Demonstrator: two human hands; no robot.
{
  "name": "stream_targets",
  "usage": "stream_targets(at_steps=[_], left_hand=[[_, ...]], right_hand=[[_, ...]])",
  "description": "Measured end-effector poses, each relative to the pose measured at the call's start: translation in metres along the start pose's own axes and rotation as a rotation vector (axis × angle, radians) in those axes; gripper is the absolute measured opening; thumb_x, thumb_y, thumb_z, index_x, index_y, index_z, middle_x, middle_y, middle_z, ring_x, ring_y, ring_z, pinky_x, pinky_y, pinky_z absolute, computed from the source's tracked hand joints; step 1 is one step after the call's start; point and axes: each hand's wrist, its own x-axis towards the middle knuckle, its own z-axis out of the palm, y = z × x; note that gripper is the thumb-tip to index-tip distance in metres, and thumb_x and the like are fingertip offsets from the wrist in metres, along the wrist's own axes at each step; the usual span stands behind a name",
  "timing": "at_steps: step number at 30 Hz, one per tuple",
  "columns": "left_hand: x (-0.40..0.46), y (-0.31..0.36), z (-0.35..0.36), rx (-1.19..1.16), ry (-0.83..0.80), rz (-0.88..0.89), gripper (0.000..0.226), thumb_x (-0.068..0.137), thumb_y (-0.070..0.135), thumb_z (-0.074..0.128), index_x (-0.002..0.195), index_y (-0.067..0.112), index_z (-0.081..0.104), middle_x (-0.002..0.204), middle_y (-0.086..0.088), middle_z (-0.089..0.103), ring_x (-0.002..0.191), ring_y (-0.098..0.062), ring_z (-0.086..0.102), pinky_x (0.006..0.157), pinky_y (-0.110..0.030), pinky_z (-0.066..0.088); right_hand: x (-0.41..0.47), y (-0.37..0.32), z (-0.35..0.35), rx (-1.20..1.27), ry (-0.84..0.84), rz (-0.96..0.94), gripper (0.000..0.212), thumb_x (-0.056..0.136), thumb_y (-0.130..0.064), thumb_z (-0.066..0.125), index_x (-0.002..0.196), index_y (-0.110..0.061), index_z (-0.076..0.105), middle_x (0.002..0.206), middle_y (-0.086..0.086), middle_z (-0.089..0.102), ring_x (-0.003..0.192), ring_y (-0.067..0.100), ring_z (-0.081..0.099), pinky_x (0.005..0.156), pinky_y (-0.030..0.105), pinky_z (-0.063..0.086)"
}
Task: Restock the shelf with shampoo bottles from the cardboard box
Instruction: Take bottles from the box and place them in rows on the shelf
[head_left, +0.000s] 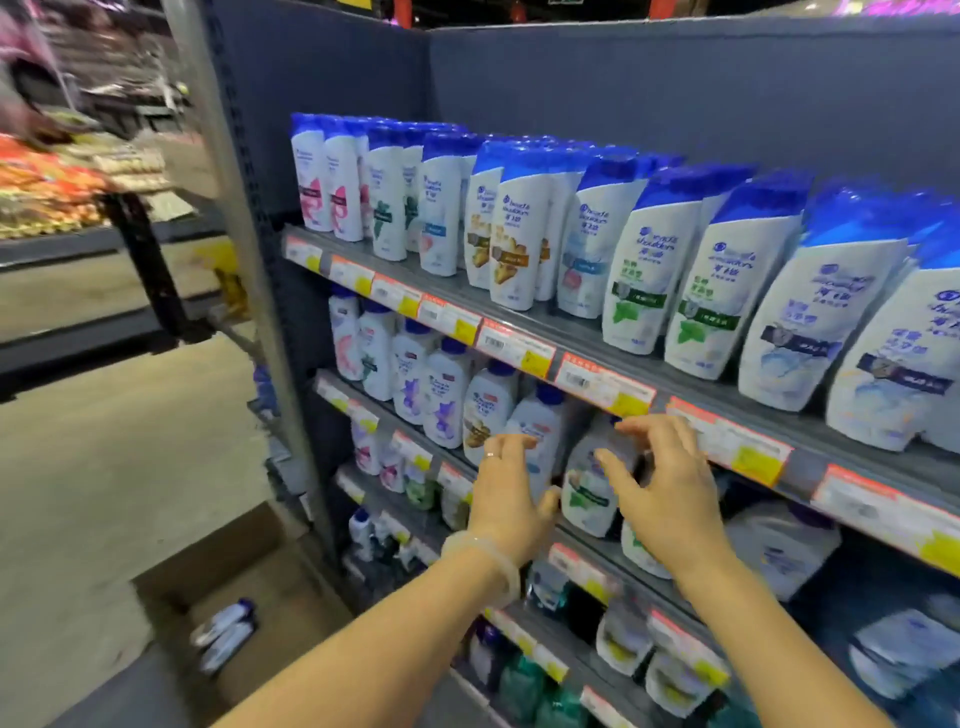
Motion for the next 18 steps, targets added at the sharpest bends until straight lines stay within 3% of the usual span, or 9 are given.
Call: stream_targets(at_steps=[4, 8, 11, 13, 14, 16, 18], left_hand=[[-0.024, -0.086, -0.039, 0.099, -0.131, -0.258, 0.046, 0.085, 0.025, 0.061, 0.124, 0.015, 0.039, 0.131, -0.005, 0.034, 0.118, -0.022, 0.042, 0.096, -0.028, 0.039], [-0.049, -0.169, -0.111, 0.118, -0.122, -0.436, 0.047, 0.084, 0.023, 0.063, 0.125, 0.014, 0.042, 0.129, -0.007, 0.038, 0.119, -0.023, 0.043, 0.098, -0.03, 0.039], [-0.067, -0.232, -0.18, 0.166, -0.101, -0.541, 0.046, 0.082, 0.024, 0.065, 0.121, 0.012, 0.045, 0.125, -0.009, 0.042, 0.114, -0.025, 0.046, 0.093, -0.03, 0.039], [-0.077, -0.275, -0.226, 0.198, -0.079, -0.609, 0.047, 0.081, 0.024, 0.067, 0.121, 0.012, 0.046, 0.125, -0.011, 0.044, 0.115, -0.026, 0.047, 0.092, -0.03, 0.038], [-0.08, -0.295, -0.249, 0.205, -0.062, -0.657, 0.05, 0.08, 0.024, 0.067, 0.123, 0.011, 0.045, 0.127, -0.012, 0.044, 0.115, -0.028, 0.048, 0.093, -0.031, 0.039], [-0.084, -0.332, -0.288, 0.202, -0.044, -0.743, 0.056, 0.08, 0.02, 0.069, 0.128, 0.007, 0.043, 0.131, -0.016, 0.044, 0.116, -0.03, 0.051, 0.095, -0.032, 0.04], [-0.08, -0.365, -0.316, 0.206, -0.042, -0.787, 0.053, 0.081, 0.015, 0.067, 0.126, 0.002, 0.044, 0.129, -0.021, 0.047, 0.113, -0.033, 0.052, 0.091, -0.032, 0.041]], right_hand=[[-0.019, -0.021, 0.073, -0.053, -0.417, 0.075, 0.03, 0.087, -0.021, 0.062, 0.114, -0.01, 0.055, 0.112, 0.006, 0.051, 0.107, 0.021, 0.051, 0.087, 0.023, 0.038], [-0.029, -0.073, 0.155, -0.093, -0.687, 0.044, 0.032, 0.089, -0.03, 0.058, 0.115, -0.014, 0.051, 0.104, -0.002, 0.044, 0.102, 0.02, 0.05, 0.083, 0.027, 0.04], [-0.037, -0.124, 0.225, -0.077, -0.834, 0.063, 0.025, 0.089, -0.031, 0.058, 0.106, -0.015, 0.05, 0.094, -0.002, 0.042, 0.089, 0.021, 0.048, 0.074, 0.028, 0.035], [-0.044, -0.154, 0.273, -0.07, -0.908, 0.035, 0.015, 0.088, -0.031, 0.058, 0.092, -0.023, 0.046, 0.086, -0.007, 0.041, 0.09, 0.021, 0.046, 0.073, 0.028, 0.033], [-0.047, -0.167, 0.296, -0.058, -0.942, 0.038, 0.014, 0.088, -0.031, 0.058, 0.094, -0.025, 0.047, 0.091, -0.008, 0.045, 0.095, 0.021, 0.047, 0.076, 0.028, 0.034], [-0.055, -0.188, 0.337, -0.026, -0.991, 0.094, 0.03, 0.089, -0.03, 0.057, 0.115, -0.016, 0.049, 0.115, 0.002, 0.051, 0.106, 0.024, 0.052, 0.084, 0.029, 0.04], [-0.062, -0.198, 0.373, -0.015, -1.002, 0.155, 0.039, 0.089, -0.031, 0.058, 0.12, -0.012, 0.047, 0.122, 0.007, 0.051, 0.105, 0.023, 0.052, 0.082, 0.029, 0.04]])
